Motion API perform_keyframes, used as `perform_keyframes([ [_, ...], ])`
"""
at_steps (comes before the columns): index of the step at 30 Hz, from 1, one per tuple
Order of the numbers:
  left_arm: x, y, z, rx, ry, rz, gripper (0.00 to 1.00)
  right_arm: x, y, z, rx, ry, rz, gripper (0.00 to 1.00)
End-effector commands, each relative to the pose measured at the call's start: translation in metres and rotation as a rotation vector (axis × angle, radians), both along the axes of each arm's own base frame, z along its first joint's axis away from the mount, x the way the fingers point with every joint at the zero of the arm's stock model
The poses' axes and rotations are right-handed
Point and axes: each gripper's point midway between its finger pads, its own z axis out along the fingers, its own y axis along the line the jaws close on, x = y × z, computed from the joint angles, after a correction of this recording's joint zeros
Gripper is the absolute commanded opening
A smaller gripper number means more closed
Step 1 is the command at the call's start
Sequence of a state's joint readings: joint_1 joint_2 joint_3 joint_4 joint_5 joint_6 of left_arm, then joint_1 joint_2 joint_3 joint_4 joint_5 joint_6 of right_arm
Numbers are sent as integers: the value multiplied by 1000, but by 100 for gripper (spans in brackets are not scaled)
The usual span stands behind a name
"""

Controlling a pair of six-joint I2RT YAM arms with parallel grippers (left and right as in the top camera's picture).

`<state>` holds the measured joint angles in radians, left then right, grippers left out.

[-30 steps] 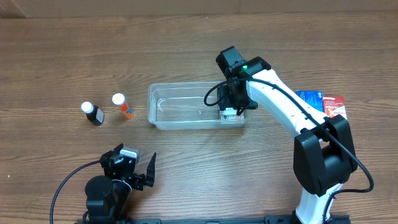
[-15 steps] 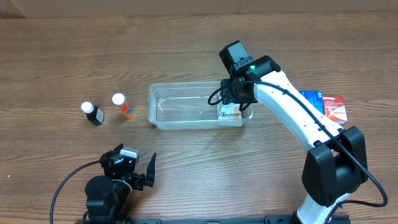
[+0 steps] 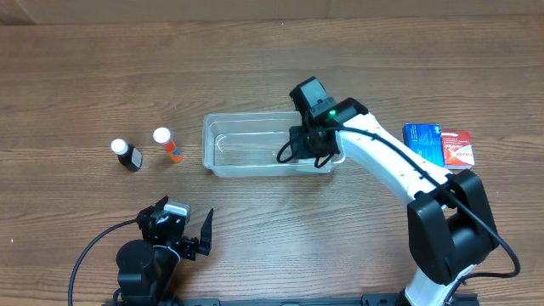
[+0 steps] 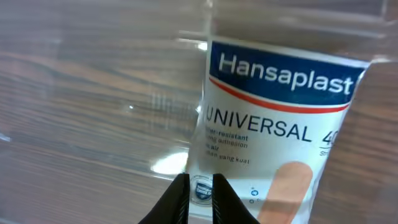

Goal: Pack container
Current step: 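Lower the Hansaplast box into the container's right end and release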

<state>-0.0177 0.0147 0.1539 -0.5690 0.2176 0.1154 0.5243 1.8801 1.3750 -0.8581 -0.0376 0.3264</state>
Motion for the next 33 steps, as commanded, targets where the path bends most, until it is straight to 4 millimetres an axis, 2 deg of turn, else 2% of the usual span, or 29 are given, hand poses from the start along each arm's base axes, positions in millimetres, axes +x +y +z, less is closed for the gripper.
perform_keyframes([
  [1, -1, 0, 0, 12, -8, -10, 100, -2, -1, 0, 4, -13, 44, 15],
  [4, -1, 0, 0, 12, -8, -10, 100, -3, 0, 0, 11, -11, 47, 15],
  [7, -1, 0, 0, 12, -8, -10, 100, -9, 24, 5, 118, -5, 188, 15],
  [11, -1, 0, 0, 12, -8, -10, 100, -7, 26, 6, 127, -11, 188, 15],
  [16, -1, 0, 0, 12, -8, -10, 100, -2, 6, -8, 12, -15, 154, 15],
  [22, -1, 0, 0, 12, -8, -10, 100, -8, 2, -39, -26, 60, 153, 15],
  [29, -1, 0, 0, 12, -8, -10, 100, 0, -26, -36, -189, 26, 108, 15],
  [33, -1, 0, 0, 12, -8, -10, 100, 1, -27, -34, -194, 23, 108, 14],
])
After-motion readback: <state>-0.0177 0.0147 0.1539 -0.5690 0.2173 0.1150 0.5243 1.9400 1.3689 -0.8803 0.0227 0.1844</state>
